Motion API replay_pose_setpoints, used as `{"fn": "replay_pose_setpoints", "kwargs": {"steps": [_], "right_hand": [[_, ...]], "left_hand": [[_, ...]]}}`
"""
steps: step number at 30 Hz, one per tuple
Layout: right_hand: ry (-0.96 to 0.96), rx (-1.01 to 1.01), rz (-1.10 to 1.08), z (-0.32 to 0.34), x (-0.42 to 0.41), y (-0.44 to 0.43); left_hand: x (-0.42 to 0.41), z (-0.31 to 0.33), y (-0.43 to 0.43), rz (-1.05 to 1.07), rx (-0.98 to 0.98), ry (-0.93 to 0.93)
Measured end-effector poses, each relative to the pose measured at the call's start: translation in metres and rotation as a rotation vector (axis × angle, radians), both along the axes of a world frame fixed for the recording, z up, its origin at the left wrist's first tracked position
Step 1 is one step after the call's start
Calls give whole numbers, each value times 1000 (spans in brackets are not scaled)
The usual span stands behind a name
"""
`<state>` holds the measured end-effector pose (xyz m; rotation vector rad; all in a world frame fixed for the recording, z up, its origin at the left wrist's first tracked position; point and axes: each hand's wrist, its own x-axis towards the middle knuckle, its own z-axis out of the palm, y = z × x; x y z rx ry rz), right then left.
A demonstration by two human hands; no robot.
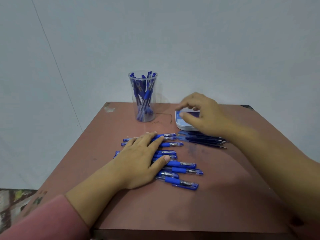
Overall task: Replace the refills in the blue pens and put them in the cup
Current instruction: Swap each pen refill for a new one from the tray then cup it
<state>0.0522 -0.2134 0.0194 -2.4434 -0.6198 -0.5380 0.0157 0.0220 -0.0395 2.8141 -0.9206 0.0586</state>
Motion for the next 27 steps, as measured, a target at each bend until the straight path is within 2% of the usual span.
{"fn": "replay_pose_setpoints", "kwargs": {"steps": [3,10,13,16,18,22,27], "right_hand": [[25,-54,67,-16,-32,-10],[340,-142,115,-32,-62,-13],[364,-204,122,-34,-63,-8],[397,-158,95,-34,-65,-6],[376,-62,72,-35,-64,-6],[162,161,21,-37,-58,-8],[-26,260,44,-34,-55,-7]], "left_hand": [[0,0,-1,9,-8,-8],[1,-2,-2,29,-15,-23],[-1,-1,-2,25,-21,-20],[-1,3,-2,22,-63,-28],[0,8,-1,-5,-135,-107],[4,18,-5,-161,-277,-339],[14,35,-18,-272,-334,-368]]}}
